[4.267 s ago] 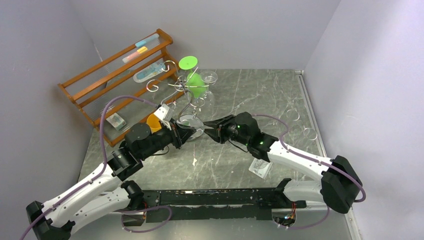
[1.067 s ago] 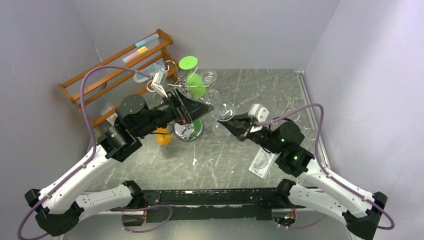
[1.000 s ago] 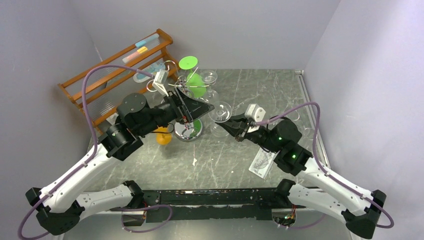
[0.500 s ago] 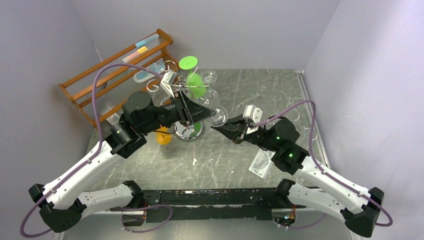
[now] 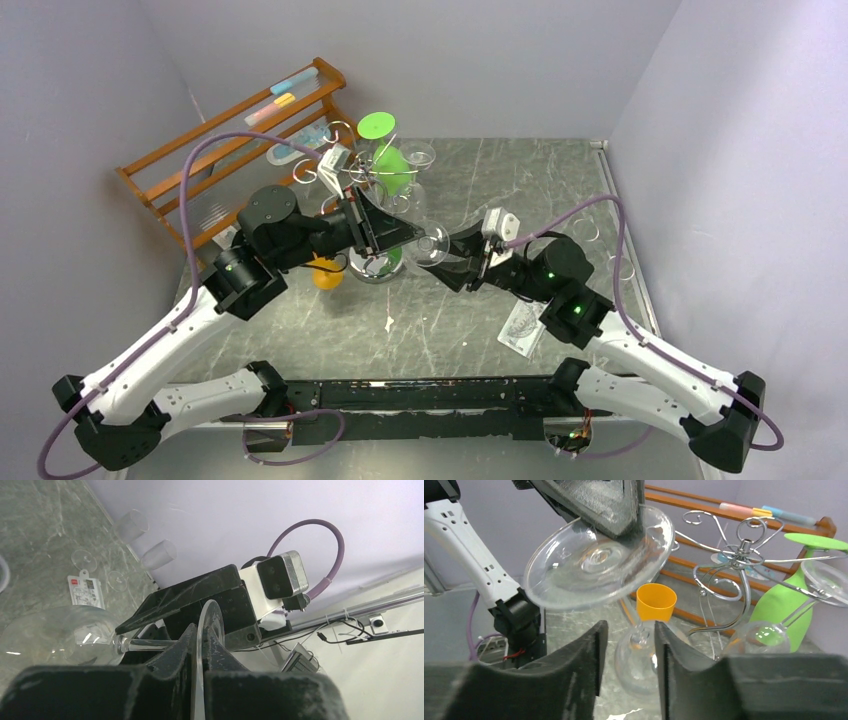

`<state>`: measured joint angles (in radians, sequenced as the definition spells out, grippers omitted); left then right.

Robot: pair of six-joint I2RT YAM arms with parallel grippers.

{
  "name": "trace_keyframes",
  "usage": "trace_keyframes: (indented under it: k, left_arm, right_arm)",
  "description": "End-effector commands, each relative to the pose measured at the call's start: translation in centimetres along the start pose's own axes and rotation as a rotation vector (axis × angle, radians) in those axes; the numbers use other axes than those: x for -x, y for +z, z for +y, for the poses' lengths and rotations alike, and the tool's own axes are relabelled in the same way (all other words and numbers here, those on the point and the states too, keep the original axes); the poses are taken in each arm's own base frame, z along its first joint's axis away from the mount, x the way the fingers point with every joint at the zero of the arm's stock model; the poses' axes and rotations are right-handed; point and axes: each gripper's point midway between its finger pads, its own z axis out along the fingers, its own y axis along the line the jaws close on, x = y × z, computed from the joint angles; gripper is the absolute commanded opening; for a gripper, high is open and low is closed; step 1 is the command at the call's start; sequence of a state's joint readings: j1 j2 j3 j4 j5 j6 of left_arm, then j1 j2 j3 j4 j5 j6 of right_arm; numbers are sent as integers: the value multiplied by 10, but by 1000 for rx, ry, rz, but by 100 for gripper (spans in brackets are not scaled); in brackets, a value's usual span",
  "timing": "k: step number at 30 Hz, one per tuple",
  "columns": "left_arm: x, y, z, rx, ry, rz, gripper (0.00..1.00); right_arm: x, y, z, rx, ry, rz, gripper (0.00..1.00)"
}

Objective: Place the wine glass upside down on the wine glass rack

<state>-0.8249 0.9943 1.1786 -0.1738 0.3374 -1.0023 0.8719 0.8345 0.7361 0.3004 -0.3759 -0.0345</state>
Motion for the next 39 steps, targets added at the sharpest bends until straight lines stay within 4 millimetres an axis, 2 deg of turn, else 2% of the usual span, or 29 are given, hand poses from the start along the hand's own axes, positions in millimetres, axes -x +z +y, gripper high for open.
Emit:
trace_keyframes:
  k: [1, 7, 17, 21, 25, 28, 32, 36, 39]
  left_arm:
    - [5, -17, -4, -22, 36, -13, 5]
    - [16, -34, 25, 93, -2, -57, 5]
    - [35, -60, 60, 307, -43, -176, 5]
    - [53, -85, 71, 442, -28, -306, 5]
    - [73, -115, 73, 536, -10, -449, 5]
    - [82, -133, 82, 608, -25, -543, 5]
    - [91, -150, 86, 591, -51, -679, 5]
    - [109, -174, 82, 607, -38, -825, 5]
    - [121, -179, 79, 596, -30, -903, 5]
  right_arm:
    - [7, -5, 9, 23, 63, -1, 47]
    - [3, -15, 14, 35, 52, 21, 51]
    - [8, -27, 4, -42, 26, 4, 51]
    - [15, -29, 3, -57, 23, -30, 51]
    - [17, -30, 1, -75, 31, -45, 50]
    - [14, -28, -2, -88, 48, -37, 50]
    - [14, -27, -3, -95, 56, -41, 50]
    - [13, -26, -4, -97, 70, -45, 50]
    - [10, -24, -4, -98, 80, -41, 50]
